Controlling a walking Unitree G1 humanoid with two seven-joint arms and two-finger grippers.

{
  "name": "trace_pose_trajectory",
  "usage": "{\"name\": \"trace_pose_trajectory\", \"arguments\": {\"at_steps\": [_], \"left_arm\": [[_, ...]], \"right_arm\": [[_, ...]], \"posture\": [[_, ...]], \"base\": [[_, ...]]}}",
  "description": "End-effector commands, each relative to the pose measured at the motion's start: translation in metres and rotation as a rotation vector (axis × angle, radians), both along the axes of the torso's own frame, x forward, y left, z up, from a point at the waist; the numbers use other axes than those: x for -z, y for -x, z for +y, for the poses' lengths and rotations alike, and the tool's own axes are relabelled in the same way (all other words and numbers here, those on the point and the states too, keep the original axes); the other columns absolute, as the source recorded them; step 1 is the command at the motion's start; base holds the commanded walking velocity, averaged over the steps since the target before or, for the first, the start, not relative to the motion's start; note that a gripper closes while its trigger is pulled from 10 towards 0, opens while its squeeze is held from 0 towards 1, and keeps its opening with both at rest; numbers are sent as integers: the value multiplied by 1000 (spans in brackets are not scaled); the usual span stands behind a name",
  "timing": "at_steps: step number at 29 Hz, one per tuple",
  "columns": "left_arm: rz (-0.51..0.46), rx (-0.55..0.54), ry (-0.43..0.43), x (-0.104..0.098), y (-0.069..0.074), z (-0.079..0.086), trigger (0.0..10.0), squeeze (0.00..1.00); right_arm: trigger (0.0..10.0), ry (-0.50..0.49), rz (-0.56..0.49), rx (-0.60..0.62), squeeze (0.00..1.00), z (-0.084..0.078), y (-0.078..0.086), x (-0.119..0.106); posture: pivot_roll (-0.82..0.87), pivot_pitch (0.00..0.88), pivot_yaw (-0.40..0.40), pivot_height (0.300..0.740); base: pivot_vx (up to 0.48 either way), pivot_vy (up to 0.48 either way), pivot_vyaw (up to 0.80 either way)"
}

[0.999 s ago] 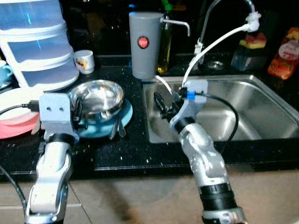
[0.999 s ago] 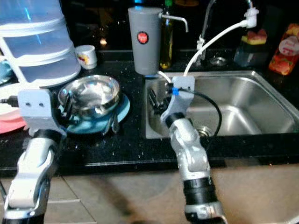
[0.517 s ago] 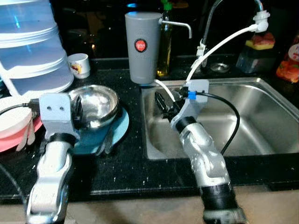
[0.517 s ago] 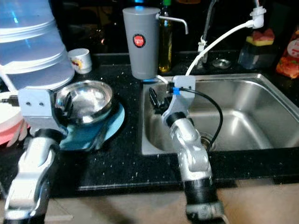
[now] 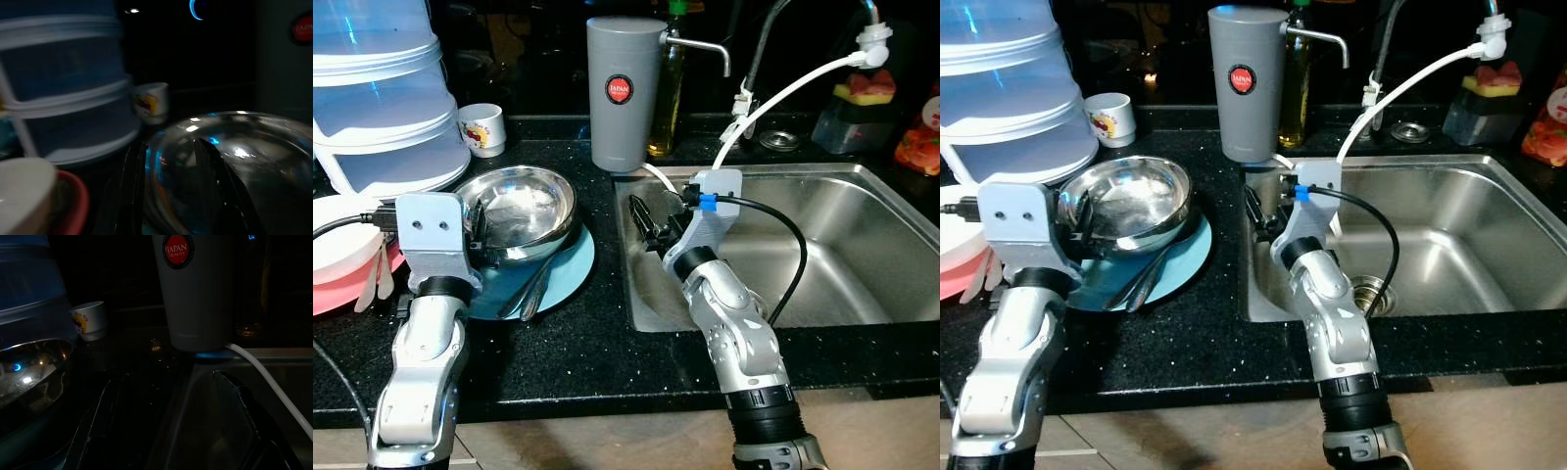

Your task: Kitchen organization

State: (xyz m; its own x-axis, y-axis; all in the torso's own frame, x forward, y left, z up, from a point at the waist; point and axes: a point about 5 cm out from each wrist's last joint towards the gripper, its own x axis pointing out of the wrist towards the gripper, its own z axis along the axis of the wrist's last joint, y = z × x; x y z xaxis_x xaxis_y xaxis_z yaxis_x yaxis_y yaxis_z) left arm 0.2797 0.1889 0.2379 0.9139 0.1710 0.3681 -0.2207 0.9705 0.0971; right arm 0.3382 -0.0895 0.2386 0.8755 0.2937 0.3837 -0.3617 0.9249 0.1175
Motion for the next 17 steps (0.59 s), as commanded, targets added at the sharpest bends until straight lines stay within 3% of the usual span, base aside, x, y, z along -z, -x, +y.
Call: {"name": "trace_pose_trajectory", "arguments": {"at_steps": [1, 5, 7, 8, 12, 17], "left_arm": [[27, -85, -10, -2, 2, 8, 10000, 0], [66, -121, 8, -3, 4, 13, 10000, 0], [147, -89, 6, 0, 6, 12, 10000, 0], [200, -28, -19, 1, 10, 7, 10000, 0], [255, 13, -43, 3, 16, 4, 10000, 0], [397, 84, -156, 1, 32, 2, 10000, 0]], "right_arm": [[10000, -10, 2, -23, 0, -1, -1, -3], [10000, -7, -1, -44, 0, -4, -1, -5], [10000, 3, -5, -60, 0, -7, -1, -7], [10000, 17, -9, -65, 0, -10, -1, -7], [10000, 19, -9, -64, 0, -13, -2, -8], [10000, 9, -7, -66, 0, -18, -3, -8]], "posture": [[-14, 63, 18, 740], [-14, 65, 16, 740], [-14, 65, 16, 740], [-15, 66, 14, 740], [-15, 66, 14, 740], [-8, 66, 11, 740]], "base": [[0, 0, 0], [0, 0, 0], [0, 0, 0], [0, 0, 0], [0, 0, 0], [0, 0, 0]]}}
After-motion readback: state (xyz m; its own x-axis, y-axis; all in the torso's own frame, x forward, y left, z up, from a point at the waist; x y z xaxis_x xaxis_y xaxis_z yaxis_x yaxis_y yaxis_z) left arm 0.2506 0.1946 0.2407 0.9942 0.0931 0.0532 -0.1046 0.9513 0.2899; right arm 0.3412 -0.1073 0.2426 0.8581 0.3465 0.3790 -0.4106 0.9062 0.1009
